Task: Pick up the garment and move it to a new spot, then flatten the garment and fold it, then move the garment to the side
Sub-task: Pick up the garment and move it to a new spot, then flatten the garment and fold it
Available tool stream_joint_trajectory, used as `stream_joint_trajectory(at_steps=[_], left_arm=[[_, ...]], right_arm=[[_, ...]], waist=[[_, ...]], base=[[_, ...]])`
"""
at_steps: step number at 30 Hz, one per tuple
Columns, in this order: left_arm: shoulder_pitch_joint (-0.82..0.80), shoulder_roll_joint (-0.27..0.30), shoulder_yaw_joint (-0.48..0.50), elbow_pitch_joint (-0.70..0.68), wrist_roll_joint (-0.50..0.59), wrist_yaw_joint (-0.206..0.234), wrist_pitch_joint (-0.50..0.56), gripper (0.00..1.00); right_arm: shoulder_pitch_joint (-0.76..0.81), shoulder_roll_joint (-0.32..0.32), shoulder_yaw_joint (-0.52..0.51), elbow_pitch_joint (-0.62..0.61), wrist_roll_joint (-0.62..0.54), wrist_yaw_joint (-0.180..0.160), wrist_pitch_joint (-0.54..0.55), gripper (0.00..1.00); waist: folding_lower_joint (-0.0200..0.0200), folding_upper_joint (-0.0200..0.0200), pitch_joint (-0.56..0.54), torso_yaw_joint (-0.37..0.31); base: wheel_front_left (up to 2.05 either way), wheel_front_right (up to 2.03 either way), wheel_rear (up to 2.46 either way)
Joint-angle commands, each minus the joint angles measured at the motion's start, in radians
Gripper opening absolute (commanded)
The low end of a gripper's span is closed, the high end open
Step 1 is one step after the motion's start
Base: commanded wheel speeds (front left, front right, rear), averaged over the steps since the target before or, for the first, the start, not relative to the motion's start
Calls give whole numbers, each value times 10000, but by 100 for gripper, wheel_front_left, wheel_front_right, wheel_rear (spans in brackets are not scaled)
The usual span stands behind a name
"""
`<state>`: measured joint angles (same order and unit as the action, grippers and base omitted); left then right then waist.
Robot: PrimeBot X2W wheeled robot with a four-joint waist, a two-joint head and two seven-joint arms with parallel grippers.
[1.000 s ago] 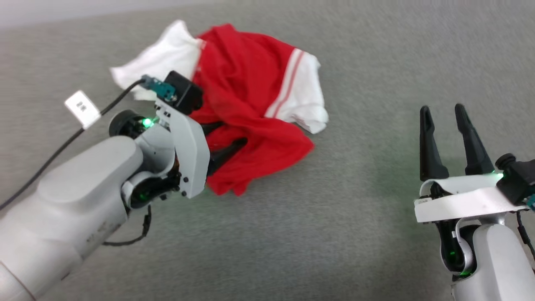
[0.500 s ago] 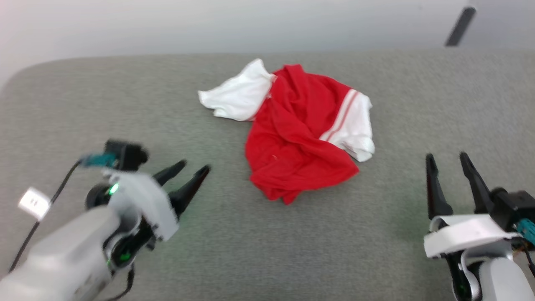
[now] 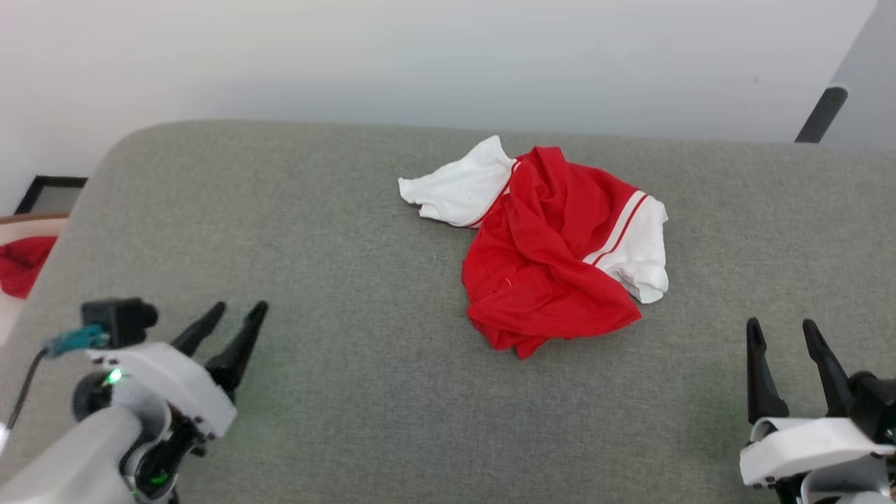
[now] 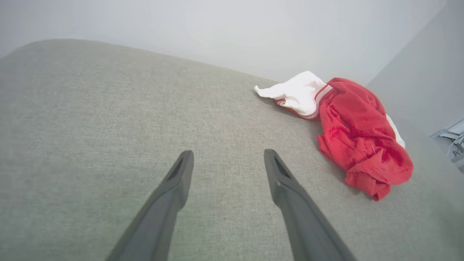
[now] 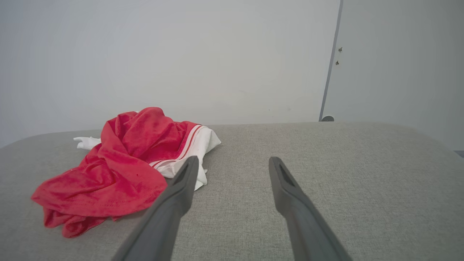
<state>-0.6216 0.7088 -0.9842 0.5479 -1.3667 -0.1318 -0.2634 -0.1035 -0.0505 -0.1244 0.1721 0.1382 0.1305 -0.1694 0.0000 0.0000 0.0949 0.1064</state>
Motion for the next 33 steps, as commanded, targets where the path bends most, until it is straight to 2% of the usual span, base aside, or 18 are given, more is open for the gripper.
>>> stream_joint_trajectory(at_steps=[1,5,11,15,22,33], left_arm=[[521,-103,556,47,567,21,0,100],[1283,-334,2436,-102,2301,131,-3,100],[2765,-940,5195,-1251,5142,535,-5,100],[3845,-1471,6609,-1953,6650,543,-5,100],[4914,-2273,7991,-2461,7983,236,-6,100],[5255,-2823,8692,-2318,8589,13,-6,100]], right_arm=[[183,1,-80,-50,58,4,-24,100],[353,1,-176,-82,133,4,-55,100],[215,1,-51,-22,384,4,-175,100],[106,1,55,10,532,4,-253,100],[75,1,150,33,682,4,-333,100],[329,-1,104,181,803,4,-428,100]], waist=[[0,0,-138,21],[0,0,-279,-76],[0,0,-447,-308],[0,0,-583,-438],[0,0,-843,-543],[0,0,-1034,-553]], base=[[0,0,0],[0,0,0],[0,0,0],[0,0,0],[0,0,0],[0,0,0]])
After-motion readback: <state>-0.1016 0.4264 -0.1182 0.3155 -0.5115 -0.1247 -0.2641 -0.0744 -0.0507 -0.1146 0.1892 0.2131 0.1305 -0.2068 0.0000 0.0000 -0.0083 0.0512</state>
